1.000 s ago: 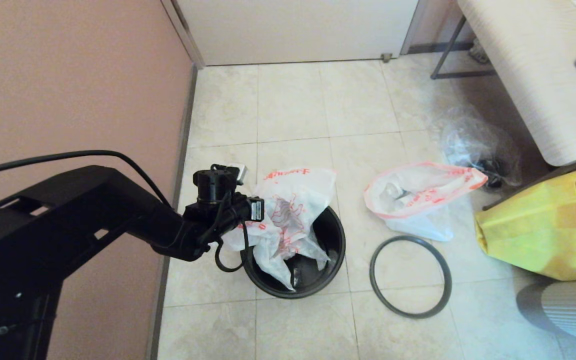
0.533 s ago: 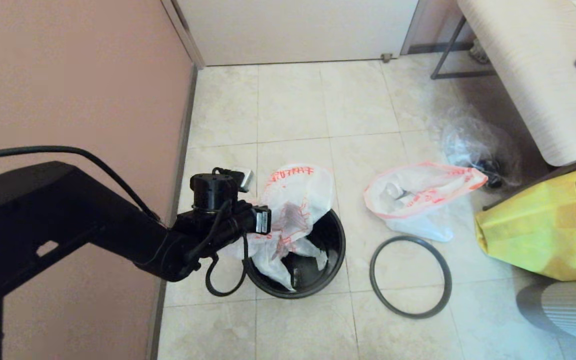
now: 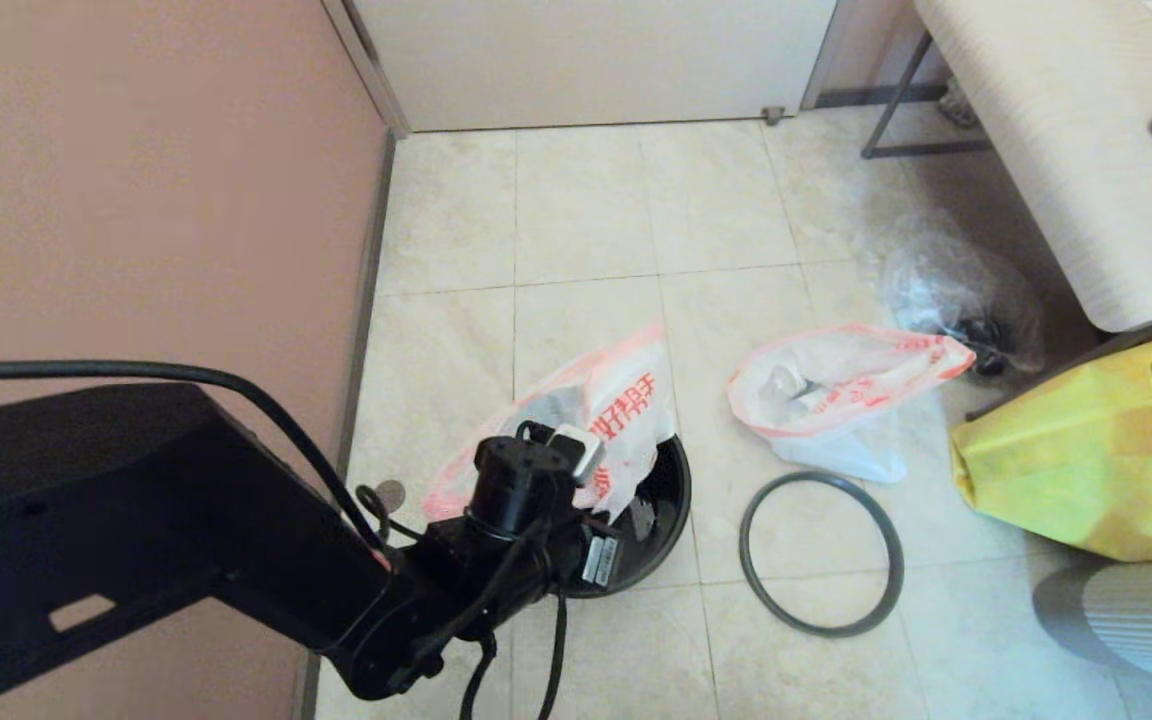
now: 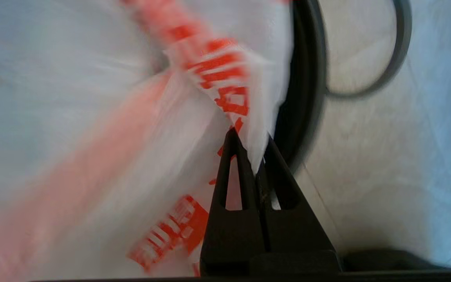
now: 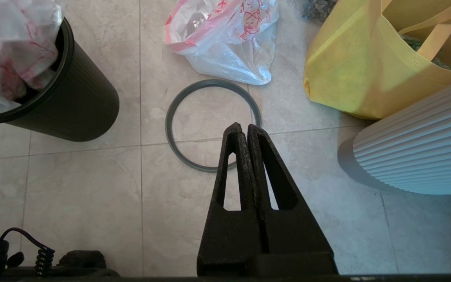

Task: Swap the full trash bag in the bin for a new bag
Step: Put the new garbage bag on the trash can

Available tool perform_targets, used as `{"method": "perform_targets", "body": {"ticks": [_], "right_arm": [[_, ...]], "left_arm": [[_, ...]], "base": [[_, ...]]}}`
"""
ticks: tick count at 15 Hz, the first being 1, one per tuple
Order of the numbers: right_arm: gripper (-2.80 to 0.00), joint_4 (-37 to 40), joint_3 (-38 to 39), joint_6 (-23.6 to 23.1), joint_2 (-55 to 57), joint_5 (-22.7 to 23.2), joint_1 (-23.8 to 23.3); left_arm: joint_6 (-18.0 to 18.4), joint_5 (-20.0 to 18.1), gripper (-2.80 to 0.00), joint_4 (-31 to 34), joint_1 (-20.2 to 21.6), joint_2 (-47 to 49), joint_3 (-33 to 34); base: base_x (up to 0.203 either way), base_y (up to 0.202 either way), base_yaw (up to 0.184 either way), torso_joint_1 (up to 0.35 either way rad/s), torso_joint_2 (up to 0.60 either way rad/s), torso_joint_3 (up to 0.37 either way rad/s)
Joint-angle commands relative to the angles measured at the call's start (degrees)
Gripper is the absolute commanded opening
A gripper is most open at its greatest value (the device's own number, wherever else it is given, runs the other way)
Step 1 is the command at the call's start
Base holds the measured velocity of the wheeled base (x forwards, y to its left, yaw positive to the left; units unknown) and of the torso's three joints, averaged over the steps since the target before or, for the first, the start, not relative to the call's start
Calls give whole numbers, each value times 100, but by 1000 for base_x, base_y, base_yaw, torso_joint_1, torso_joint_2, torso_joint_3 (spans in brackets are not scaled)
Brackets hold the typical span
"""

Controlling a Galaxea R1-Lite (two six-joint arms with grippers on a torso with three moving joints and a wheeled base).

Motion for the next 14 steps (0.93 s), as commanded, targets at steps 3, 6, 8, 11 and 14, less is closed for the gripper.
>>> {"method": "perform_targets", "body": {"ticks": [3, 6, 8, 11, 14], "right_arm": [[-280, -2, 1, -1, 5, 0, 2], [-280, -2, 1, -1, 5, 0, 2], [-280, -2, 1, -1, 5, 0, 2], [-280, -2, 1, -1, 5, 0, 2], [-280, -2, 1, -1, 5, 0, 2]], "left_arm": [[3, 83, -280, -10, -464, 762, -71], [8, 94, -280, -8, -604, 1104, -154], [2, 95, -280, -7, -650, 1222, -161], [-7, 110, -280, -16, -659, 1186, -116], [2, 113, -280, -25, -861, 966, 151]], "base": [[0, 0, 0, 0, 0, 0], [0, 0, 0, 0, 0, 0], [0, 0, 0, 0, 0, 0], [0, 0, 0, 0, 0, 0], [0, 0, 0, 0, 0, 0]]}}
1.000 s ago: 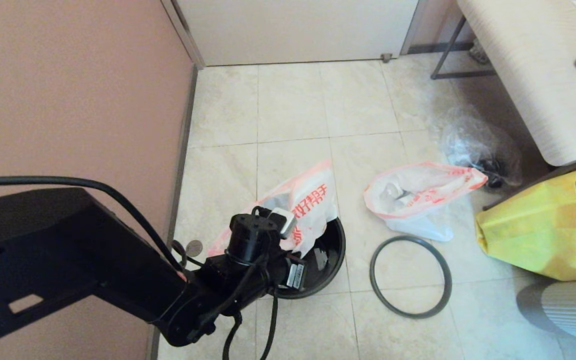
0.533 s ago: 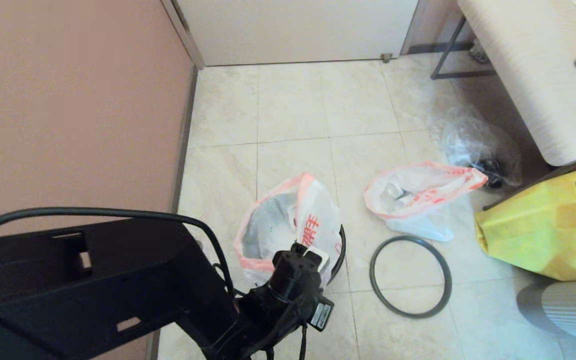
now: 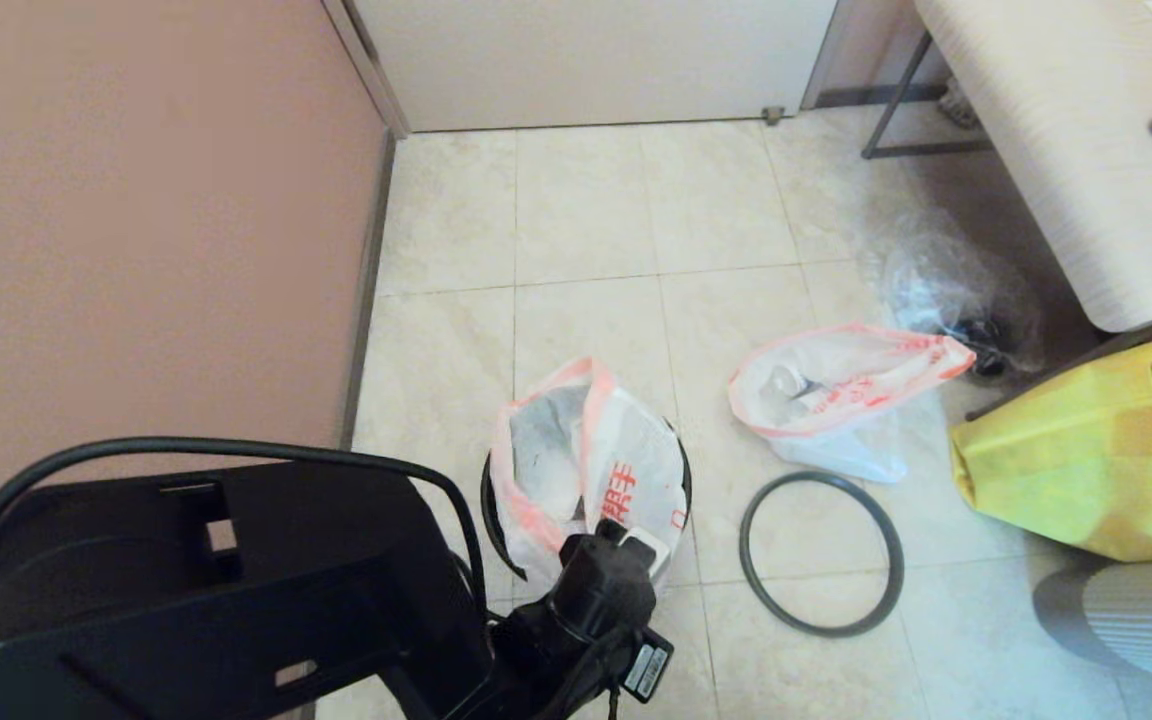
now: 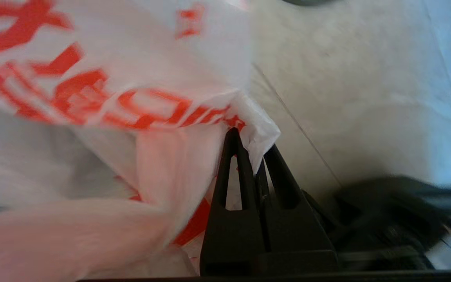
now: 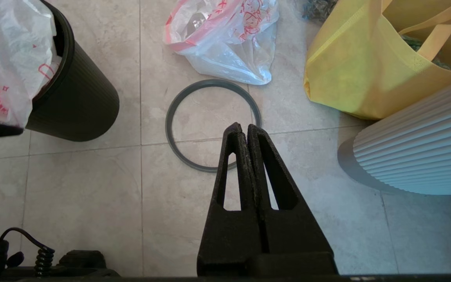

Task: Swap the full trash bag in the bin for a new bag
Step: Put the new garbage bag on the trash can

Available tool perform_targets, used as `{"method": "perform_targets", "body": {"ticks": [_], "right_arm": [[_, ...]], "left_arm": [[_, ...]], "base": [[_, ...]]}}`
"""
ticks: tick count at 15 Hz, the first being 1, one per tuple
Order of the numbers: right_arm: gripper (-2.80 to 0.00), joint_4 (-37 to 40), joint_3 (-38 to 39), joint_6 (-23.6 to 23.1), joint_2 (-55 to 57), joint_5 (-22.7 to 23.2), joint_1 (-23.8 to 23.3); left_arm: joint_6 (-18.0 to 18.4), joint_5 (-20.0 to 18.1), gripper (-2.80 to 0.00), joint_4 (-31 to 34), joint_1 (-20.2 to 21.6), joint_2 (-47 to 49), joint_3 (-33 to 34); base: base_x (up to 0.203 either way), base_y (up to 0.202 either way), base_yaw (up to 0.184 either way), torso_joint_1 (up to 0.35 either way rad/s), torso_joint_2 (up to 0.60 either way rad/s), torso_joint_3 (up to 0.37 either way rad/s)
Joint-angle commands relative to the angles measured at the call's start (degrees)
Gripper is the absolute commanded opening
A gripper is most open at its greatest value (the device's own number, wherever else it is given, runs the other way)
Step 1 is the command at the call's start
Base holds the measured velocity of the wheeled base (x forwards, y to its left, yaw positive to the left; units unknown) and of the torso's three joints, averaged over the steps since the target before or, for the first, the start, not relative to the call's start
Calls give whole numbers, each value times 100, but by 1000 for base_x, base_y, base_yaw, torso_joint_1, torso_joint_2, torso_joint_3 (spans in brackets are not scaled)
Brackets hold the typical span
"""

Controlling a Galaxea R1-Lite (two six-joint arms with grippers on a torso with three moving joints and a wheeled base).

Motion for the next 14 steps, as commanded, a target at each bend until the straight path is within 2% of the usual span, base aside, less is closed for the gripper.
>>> {"method": "perform_targets", "body": {"ticks": [1, 6, 7, 11, 12, 14], "right_arm": [[-280, -2, 1, 1, 5, 0, 2], [-280, 6, 1, -73, 5, 37, 2], [-280, 7, 1, -195, 5, 108, 2], [-280, 7, 1, -150, 5, 110, 2], [-280, 15, 1, -174, 5, 117, 2], [-280, 8, -8, -250, -4, 94, 2]], "left_arm": [[2, 11, -280, -22, -162, -110, 94], [42, 15, -280, 150, -488, 37, -237], [42, 15, -280, 157, -513, 53, -244], [67, 66, -280, 166, -643, 154, -174], [92, 130, 0, 166, -708, 110, -160], [95, 241, 0, 166, -774, -82, 19]], "base": [[0, 0, 0, 0, 0, 0], [0, 0, 0, 0, 0, 0], [0, 0, 0, 0, 0, 0], [0, 0, 0, 0, 0, 0], [0, 0, 0, 0, 0, 0], [0, 0, 0, 0, 0, 0]]}}
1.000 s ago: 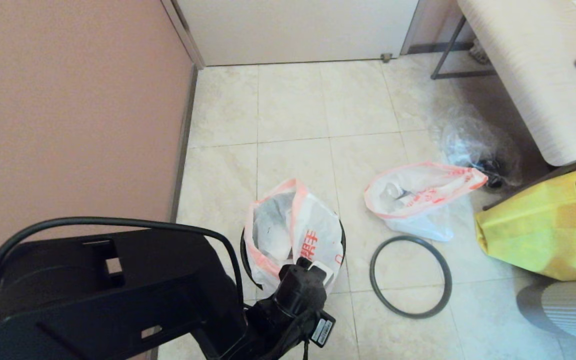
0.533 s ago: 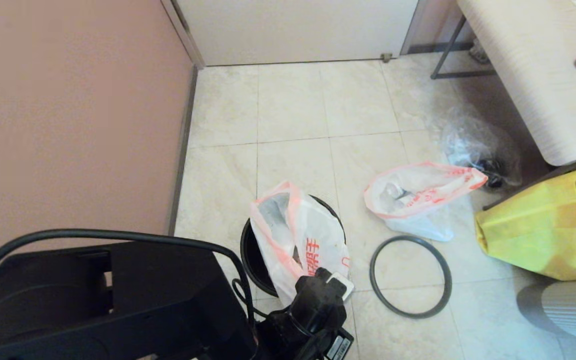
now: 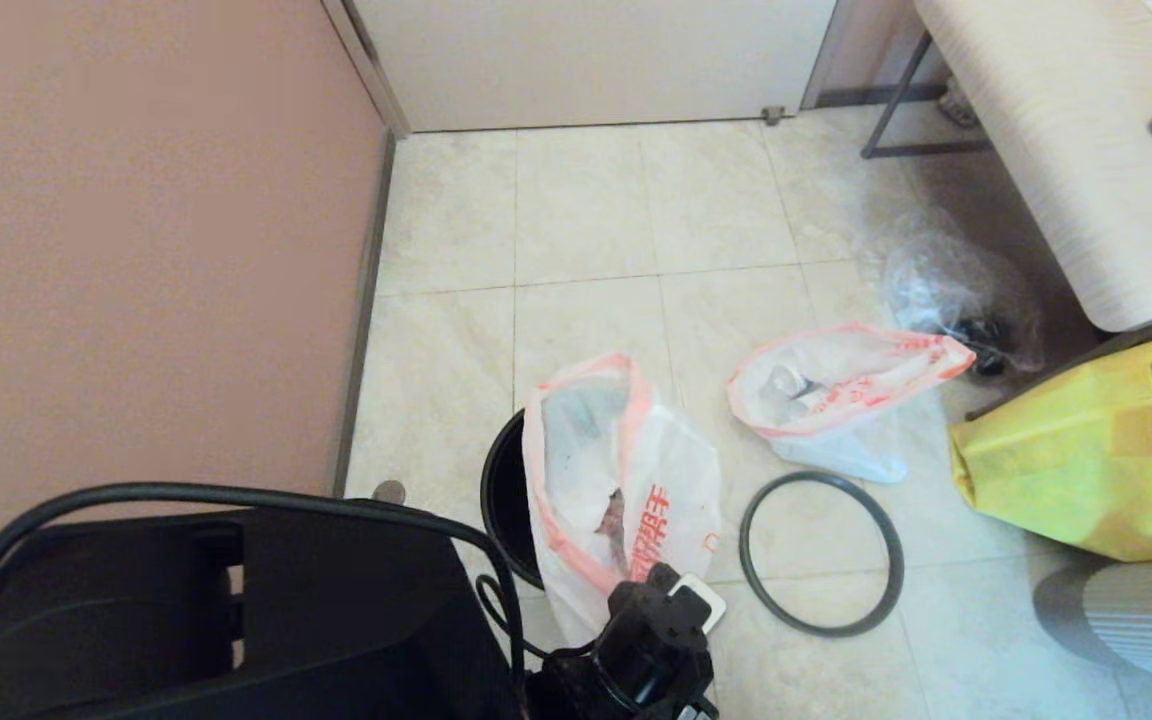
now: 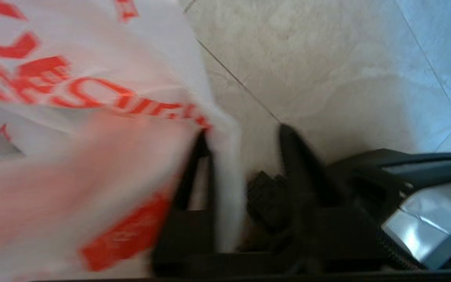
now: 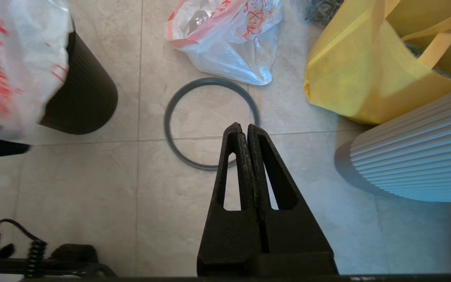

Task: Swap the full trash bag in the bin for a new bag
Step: Put the new garbage bag on the trash can

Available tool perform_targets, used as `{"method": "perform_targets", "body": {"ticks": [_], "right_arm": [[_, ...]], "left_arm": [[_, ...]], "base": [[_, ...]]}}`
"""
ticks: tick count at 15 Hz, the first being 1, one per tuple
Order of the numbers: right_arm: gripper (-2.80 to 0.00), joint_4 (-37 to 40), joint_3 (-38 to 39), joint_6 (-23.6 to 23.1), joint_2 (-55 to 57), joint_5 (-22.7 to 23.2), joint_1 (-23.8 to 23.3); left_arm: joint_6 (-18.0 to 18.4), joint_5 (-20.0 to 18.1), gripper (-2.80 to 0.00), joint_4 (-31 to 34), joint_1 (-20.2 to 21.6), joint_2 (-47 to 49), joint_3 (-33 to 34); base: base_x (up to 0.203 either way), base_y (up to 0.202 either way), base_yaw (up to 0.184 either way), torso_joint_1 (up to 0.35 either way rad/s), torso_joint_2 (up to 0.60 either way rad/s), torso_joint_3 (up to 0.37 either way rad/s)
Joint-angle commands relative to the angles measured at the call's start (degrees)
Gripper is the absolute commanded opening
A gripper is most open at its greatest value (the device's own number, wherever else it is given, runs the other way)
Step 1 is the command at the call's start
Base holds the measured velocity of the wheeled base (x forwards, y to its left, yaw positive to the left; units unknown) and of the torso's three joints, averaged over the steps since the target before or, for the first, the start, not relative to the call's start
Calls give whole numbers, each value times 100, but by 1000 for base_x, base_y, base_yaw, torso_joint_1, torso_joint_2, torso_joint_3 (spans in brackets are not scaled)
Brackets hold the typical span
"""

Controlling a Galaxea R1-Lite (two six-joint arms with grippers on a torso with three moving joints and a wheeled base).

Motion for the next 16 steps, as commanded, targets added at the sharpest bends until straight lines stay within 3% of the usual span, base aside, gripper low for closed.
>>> {"method": "perform_targets", "body": {"ticks": [1, 3, 5, 8, 12, 16], "right_arm": [[-280, -10, -45, -83, -4, -12, 2], [-280, 96, -358, -133, 31, -12, -31], [-280, 670, -1077, -111, 226, 9, -52], [-280, 1261, -1991, 33, 1066, 276, -69], [-280, 1400, -2842, 286, 2891, 600, -70], [-280, 1556, -3726, 418, 3901, 903, 256]], "left_arm": [[-6, 22, 0, -28, -39, -276, 157], [-40, 23, 0, -13, -112, -748, 530], [-176, 6, 0, 70, -141, -982, 1003], [-399, -14, 0, 10, -50, -1037, 1185], [-722, -15, 0, -465, -141, -1239, 1516], [-717, -5, 0, -1296, -16, -887, 1630]], "base": [[0, 0, 0, 0, 0, 0], [0, 0, 0, 0, 0, 0], [0, 0, 0, 0, 0, 0], [0, 0, 0, 0, 0, 0], [0, 0, 0, 0, 0, 0], [0, 0, 0, 0, 0, 0]]}}
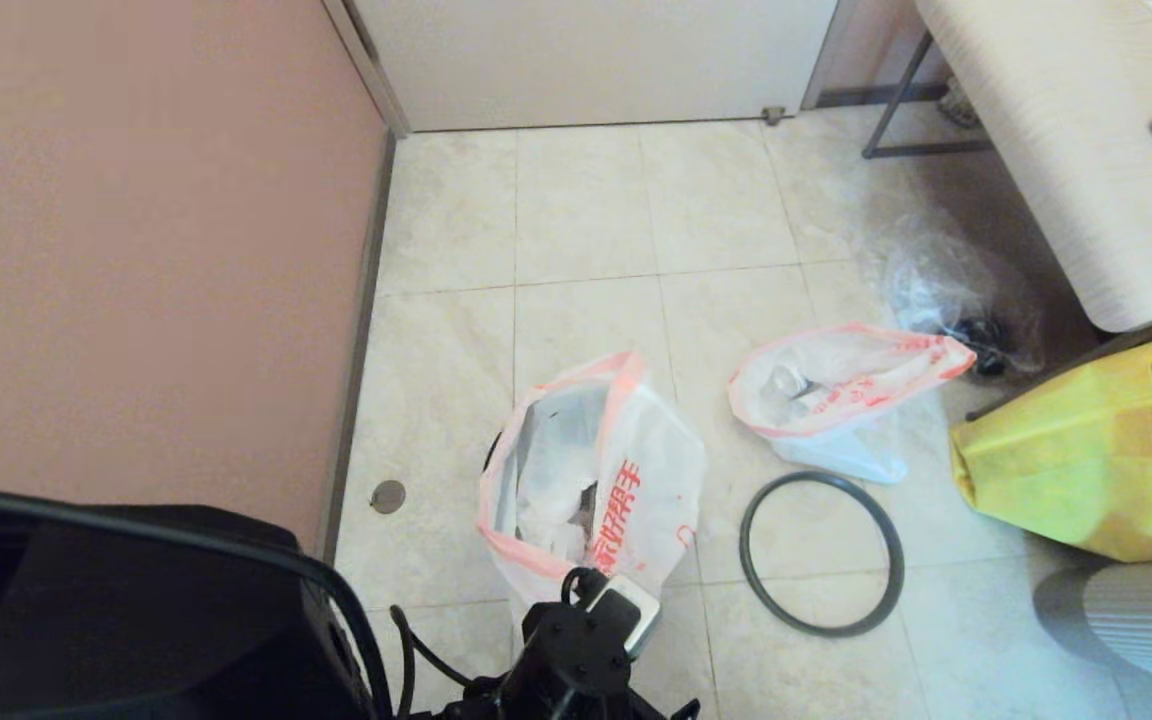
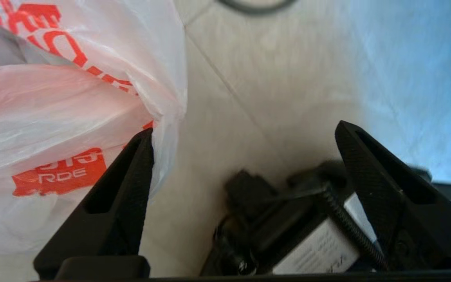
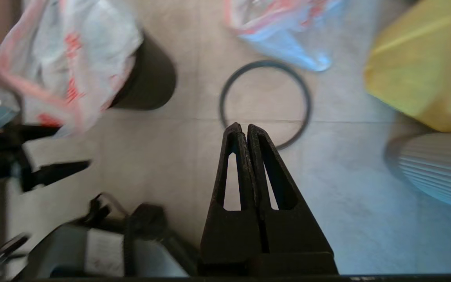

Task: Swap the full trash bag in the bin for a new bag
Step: Put the new garbage bag on the trash can

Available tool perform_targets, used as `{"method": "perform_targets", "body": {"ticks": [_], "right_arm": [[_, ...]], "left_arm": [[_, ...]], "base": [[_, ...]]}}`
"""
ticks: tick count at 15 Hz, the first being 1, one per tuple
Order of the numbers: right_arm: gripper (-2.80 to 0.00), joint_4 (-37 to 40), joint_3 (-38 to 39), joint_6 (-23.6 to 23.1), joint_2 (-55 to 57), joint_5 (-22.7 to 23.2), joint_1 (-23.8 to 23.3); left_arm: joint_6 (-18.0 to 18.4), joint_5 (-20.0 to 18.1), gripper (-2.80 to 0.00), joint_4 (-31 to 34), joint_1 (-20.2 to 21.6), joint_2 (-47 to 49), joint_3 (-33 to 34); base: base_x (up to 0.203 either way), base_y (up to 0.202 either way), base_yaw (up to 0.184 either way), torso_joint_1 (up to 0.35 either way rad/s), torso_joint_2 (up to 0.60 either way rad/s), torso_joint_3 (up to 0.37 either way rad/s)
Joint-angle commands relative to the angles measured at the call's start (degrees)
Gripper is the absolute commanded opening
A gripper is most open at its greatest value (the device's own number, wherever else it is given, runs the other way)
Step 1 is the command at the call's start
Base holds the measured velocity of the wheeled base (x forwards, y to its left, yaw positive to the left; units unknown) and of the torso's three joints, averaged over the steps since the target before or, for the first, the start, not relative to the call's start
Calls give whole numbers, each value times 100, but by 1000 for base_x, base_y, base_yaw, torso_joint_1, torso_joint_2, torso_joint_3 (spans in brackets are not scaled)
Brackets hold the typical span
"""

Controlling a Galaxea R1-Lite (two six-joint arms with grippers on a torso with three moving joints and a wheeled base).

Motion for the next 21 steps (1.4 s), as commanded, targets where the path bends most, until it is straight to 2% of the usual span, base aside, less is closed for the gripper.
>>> {"method": "perform_targets", "body": {"ticks": [1, 4, 6, 8, 10, 11, 14, 16, 17, 21], "right_arm": [[-280, 183, -415, 3, 562, 19, 188], [-280, 708, -1289, 17, 1145, 3, 522], [-280, 883, -1708, 5, 1642, -200, 770], [-280, 937, -1912, -1, 2034, -784, 1499], [-280, 928, -1996, 0, 2399, -1583, 2376], [-280, 918, -2081, 3, 2680, -1902, 2648], [-280, 940, -2567, 13, 3112, -2143, 2716], [-280, 927, -2664, 14, 3362, -2145, 2751], [-280, 919, -2710, 23, 3489, -2148, 2774], [-280, 914, -3008, 136, 4095, -2180, 3039]], "left_arm": [[0, 12, 0, -170, -7, 4, 130], [-15, 34, 0, -252, -84, -545, 360], [1, 132, 0, -231, -87, -1041, 409], [11, 450, 0, -206, 25, -1348, 393], [-16, 684, 0, -226, 217, -1363, 367], [-64, 824, 0, -242, 327, -1385, 352], [-512, 1124, 0, 105, 714, -1528, 320], [-689, 1146, 0, 161, 1114, -1598, 331], [-727, 1142, -280, 167, 1239, -1689, 331], [-746, 1171, -280, 416, 1474, -1901, 338]], "base": [[0, 0, 0, 0, 0, 0], [0, 0, 0, 0, 0, 0], [0, 0, 0, 0, 0, 0], [0, 0, 0, 0, 0, 0], [0, 0, 0, 0, 0, 0], [0, 0, 0, 0, 0, 0], [0, 0, 0, 0, 0, 0], [0, 0, 0, 0, 0, 0], [0, 0, 0, 0, 0, 0], [0, 0, 0, 0, 0, 0]]}}
